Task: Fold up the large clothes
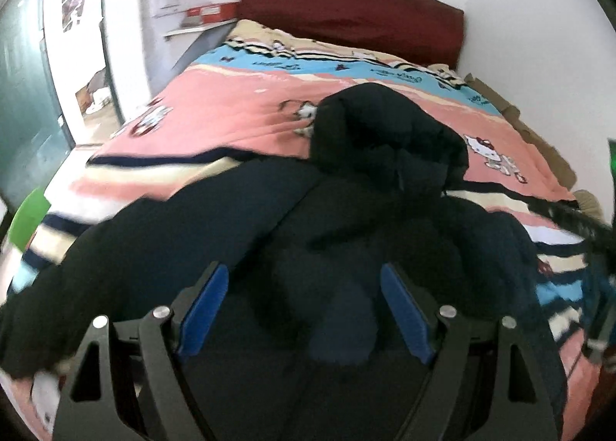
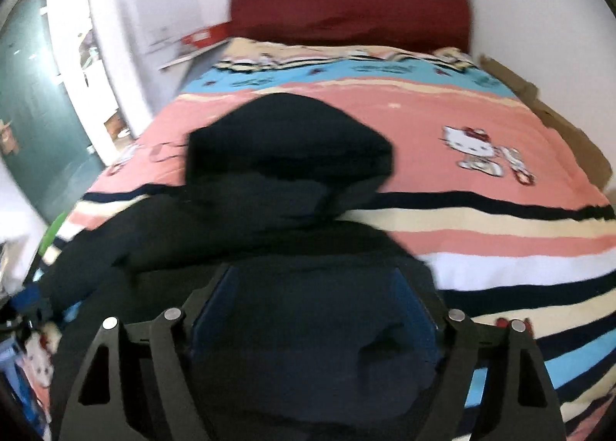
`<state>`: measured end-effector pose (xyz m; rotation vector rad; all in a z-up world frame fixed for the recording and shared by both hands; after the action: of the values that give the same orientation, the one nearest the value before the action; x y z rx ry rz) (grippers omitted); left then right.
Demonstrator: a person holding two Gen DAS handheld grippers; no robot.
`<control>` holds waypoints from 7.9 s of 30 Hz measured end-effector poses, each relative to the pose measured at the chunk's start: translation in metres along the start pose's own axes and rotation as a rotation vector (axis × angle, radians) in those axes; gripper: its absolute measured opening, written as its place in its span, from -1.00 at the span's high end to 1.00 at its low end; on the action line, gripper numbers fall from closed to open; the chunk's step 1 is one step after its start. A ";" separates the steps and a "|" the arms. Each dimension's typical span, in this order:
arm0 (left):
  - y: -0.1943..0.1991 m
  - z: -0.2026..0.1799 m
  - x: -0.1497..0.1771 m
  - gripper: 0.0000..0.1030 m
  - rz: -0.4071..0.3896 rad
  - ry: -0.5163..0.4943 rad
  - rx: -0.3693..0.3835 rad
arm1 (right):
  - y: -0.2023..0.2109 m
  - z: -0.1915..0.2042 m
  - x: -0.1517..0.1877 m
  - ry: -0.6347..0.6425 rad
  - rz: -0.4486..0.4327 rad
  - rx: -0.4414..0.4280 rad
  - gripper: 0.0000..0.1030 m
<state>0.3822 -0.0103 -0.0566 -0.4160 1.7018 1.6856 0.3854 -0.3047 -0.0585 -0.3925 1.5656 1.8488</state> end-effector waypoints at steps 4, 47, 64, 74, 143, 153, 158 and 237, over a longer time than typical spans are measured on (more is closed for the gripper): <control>-0.054 -0.015 -0.021 -0.57 0.039 -0.007 0.013 | -0.040 -0.025 0.001 -0.014 0.024 0.059 -0.56; -0.064 -0.025 0.078 -0.60 0.211 -0.009 0.012 | -0.079 -0.021 0.103 0.085 0.192 0.107 -0.64; 0.068 0.103 0.136 -0.60 0.100 0.425 0.124 | 0.090 -0.050 0.145 -0.096 0.074 0.107 -0.64; 0.095 0.229 0.217 -0.60 0.104 0.732 0.076 | 0.148 -0.082 0.174 -0.159 0.031 0.115 -0.64; 0.069 -0.130 -0.059 0.74 -0.057 -0.092 0.321 | 0.175 -0.212 0.218 -0.407 -0.035 0.164 -0.64; -0.018 -0.214 0.011 0.62 0.144 -0.268 0.253 | 0.174 -0.217 0.218 -0.422 -0.049 0.146 -0.64; -0.013 -0.220 0.011 0.20 0.134 -0.270 0.305 | 0.174 -0.215 0.219 -0.414 -0.043 0.146 -0.64; -0.077 0.009 -0.003 0.06 -0.002 -0.184 0.185 | -0.032 0.026 0.099 0.157 0.068 -0.032 -0.72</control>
<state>0.4373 -0.0106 -0.1114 -0.1713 1.7005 1.4994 0.3395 -0.2486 -0.1379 -0.5159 1.6734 1.9374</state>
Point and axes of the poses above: each gripper's, at about its wrist camera, not at the fingertips, and y roughly against the way its jaws point, z to its left, x to its underside, the point moved 2 cm from there along -y, roughly the way its jaws point, and after that the axes turned 15 degrees about -y, right-handed, at the moved point
